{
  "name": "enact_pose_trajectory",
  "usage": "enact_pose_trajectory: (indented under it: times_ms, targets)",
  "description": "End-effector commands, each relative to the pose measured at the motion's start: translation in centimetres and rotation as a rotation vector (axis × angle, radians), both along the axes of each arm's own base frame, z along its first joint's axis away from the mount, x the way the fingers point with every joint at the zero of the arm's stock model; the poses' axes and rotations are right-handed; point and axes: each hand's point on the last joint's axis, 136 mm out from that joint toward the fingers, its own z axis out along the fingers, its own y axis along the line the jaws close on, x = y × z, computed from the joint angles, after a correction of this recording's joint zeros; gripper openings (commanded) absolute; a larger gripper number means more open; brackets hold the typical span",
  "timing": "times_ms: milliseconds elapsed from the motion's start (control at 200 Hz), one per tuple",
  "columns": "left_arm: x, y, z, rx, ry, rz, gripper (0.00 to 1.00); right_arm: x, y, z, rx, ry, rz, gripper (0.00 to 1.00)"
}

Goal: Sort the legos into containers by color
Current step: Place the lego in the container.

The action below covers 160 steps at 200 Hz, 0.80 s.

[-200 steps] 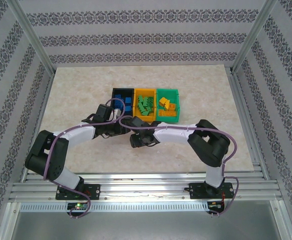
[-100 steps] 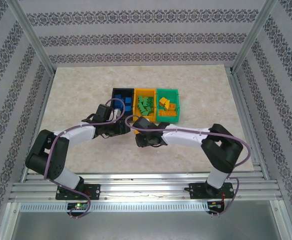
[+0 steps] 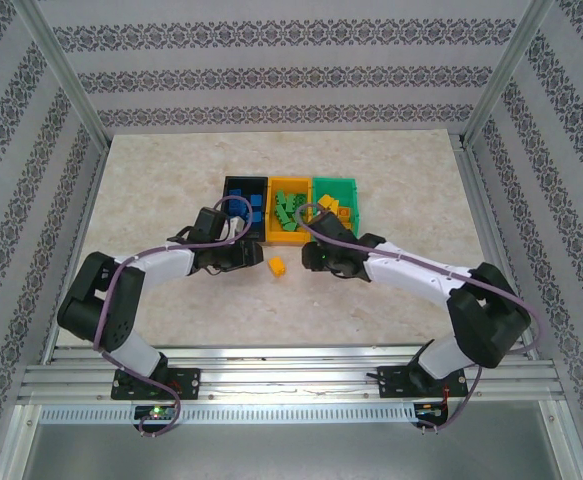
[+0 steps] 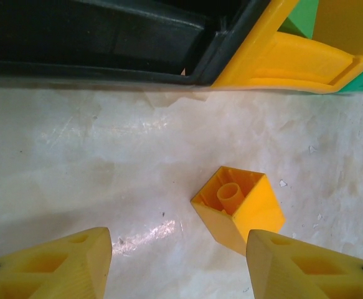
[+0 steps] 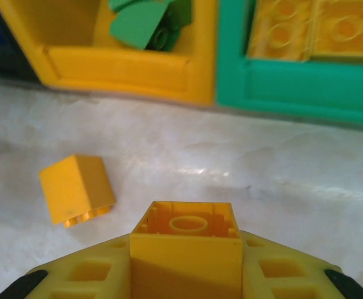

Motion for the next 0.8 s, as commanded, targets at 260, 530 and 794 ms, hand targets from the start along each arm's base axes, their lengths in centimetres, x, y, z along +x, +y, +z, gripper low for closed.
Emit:
enact_pose_trajectory:
  times_ms: [260, 530, 794]
  targets:
    - [1.0, -3.1, 1.5, -0.035, -0.043, -0.047, 0.59, 4.4, -3.4, 3.0, 0.048, -0.091, -0.048, 0.35]
    - [0.6, -4.3, 1.7, -0.012, -0.047, -0.072, 0.59, 9.5, -3.2, 4.3, 0.078, -0.113, -0.038, 0.36]
    - [0.3, -4.8, 2.3, 0.011, -0.058, -0.078, 0.59, 14.2, -3.0, 3.0, 0.082, -0.083, -0.027, 0.39]
